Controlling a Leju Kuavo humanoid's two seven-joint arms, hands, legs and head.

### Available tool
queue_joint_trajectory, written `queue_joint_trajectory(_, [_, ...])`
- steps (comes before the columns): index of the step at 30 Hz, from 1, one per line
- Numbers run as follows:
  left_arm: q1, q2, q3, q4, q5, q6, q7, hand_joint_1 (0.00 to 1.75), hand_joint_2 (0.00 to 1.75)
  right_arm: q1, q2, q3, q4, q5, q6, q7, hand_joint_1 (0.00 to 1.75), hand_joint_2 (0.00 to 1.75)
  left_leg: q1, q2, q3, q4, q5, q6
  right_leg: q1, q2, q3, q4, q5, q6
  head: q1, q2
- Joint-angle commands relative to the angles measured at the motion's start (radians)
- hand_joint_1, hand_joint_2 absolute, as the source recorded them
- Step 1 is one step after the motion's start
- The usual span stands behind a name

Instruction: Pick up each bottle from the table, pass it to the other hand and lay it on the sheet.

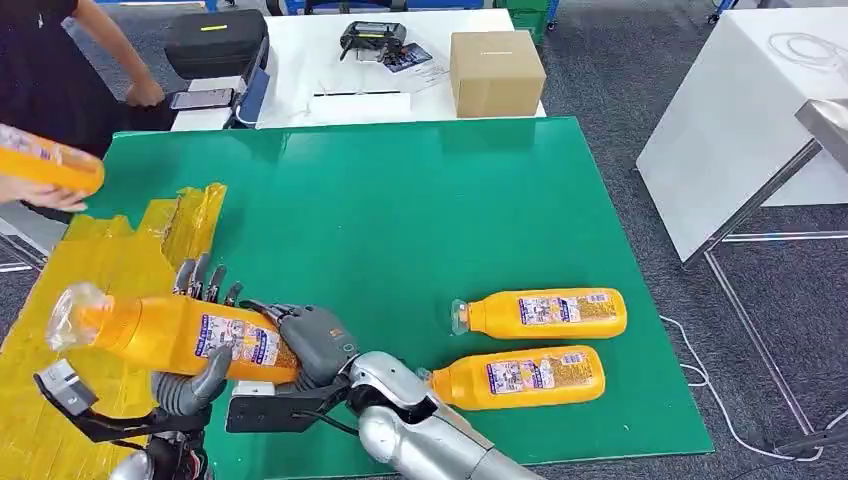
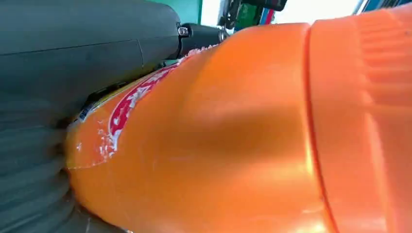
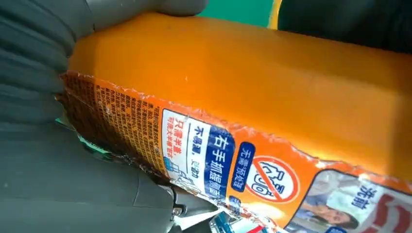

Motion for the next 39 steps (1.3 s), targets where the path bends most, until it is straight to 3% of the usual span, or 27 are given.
queue_joint_trajectory(1, [-0.074,0.006,-0.018,0.048,0.003,-0.021,-0.003,1.75,1.75,-0.012,0.004,0.124,0.121,0.002,0.005,0.005,1.75,1.75,0.001,-0.003,0.003,-0.002,0.001,0.000,0.001,-0.004,0.005,-0.002,0.000,-0.001,0.000,0.000])
queue_joint_trajectory(14, [-0.075,0.000,-0.013,0.040,-0.037,-0.018,-0.022,1.75,1.75,-0.006,0.002,0.073,0.112,0.019,-0.028,0.017,1.75,1.75,0.001,-0.004,0.004,-0.001,0.000,0.001,0.002,-0.006,0.007,-0.003,-0.001,-0.001,0.000,0.000])
queue_joint_trajectory(15, [-0.076,0.000,-0.013,0.034,-0.081,0.005,-0.039,1.75,1.75,0.001,-0.006,0.047,0.093,0.026,-0.059,0.018,0.42,1.75,0.001,-0.004,0.003,-0.001,0.000,0.000,0.001,-0.005,0.005,-0.003,-0.001,-0.001,0.000,0.000])
queue_joint_trajectory(16, [-0.076,0.005,-0.016,0.023,-0.150,0.043,-0.064,1.75,1.75,0.021,-0.016,0.005,0.057,0.021,-0.078,0.007,0.00,1.75,0.001,-0.004,0.002,-0.001,0.001,0.000,0.001,-0.005,0.005,-0.002,0.000,-0.001,0.000,0.000])
queue_joint_trajectory(17, [-0.081,0.012,-0.017,0.012,-0.279,0.123,-0.101,1.75,1.75,0.040,-0.040,-0.046,-0.006,0.003,-0.079,-0.001,0.00,1.75,0.001,-0.005,0.001,-0.001,0.001,0.000,0.001,-0.005,0.003,-0.002,0.000,-0.001,0.000,0.000])
queue_joint_trajectory(18, [-0.085,0.016,-0.016,0.004,-0.393,0.197,-0.125,1.75,1.75,0.060,-0.060,-0.083,-0.066,0.004,-0.091,-0.015,0.00,0.00,0.002,-0.006,0.002,-0.001,0.001,0.000,0.002,-0.007,0.005,-0.002,-0.001,-0.001,0.000,0.000])
queue_joint_trajectory(20, [-0.091,0.030,0.007,0.002,-0.629,0.356,-0.146,1.75,1.75,0.120,-0.106,-0.161,-0.227,0.016,-0.089,-0.048,0.00,0.00,0.002,-0.007,0.001,0.000,0.001,0.001,0.002,-0.008,0.004,-0.002,-0.001,-0.001,0.001,0.000])
queue_joint_trajectory(23, [-0.097,0.033,0.036,0.012,-0.670,0.374,-0.152,1.75,1.75,0.152,-0.126,-0.188,-0.312,0.042,-0.057,-0.038,0.00,0.00,0.001,-0.004,-0.001,0.000,0.001,0.000,0.001,-0.004,0.002,-0.001,0.000,-0.001,0.000,0.000])
queue_joint_trajectory(39, [-0.096,0.025,0.033,0.014,-0.673,0.371,-0.154,1.75,1.75,0.155,-0.114,-0.187,-0.295,0.049,-0.053,-0.039,0.00,0.00,0.001,-0.001,0.003,0.000,-0.001,0.001,0.001,-0.002,0.005,-0.002,0.000,-0.001,0.000,0.000])
